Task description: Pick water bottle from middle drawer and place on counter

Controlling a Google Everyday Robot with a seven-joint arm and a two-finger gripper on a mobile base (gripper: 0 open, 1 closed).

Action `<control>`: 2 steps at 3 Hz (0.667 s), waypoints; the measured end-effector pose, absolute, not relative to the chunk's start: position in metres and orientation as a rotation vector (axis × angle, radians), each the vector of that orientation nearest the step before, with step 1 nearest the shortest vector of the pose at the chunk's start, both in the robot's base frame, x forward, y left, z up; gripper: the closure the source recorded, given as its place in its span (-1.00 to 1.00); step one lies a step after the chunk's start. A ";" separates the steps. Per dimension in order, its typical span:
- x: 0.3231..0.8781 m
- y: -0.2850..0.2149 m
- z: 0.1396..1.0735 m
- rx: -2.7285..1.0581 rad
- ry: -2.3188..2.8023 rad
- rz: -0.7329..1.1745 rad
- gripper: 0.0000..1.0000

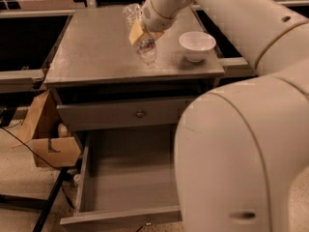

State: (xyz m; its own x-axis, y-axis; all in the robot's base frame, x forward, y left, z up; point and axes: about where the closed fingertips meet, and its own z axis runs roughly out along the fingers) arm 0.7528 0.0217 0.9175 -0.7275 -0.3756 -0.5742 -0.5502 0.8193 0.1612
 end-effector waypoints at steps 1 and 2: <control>0.775 0.027 0.914 -0.690 2.451 0.459 0.02; 0.786 0.021 0.904 -0.680 2.474 0.455 -0.57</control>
Offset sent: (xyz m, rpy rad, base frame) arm 0.0477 -0.0115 -0.0097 0.0108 0.0098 -0.0112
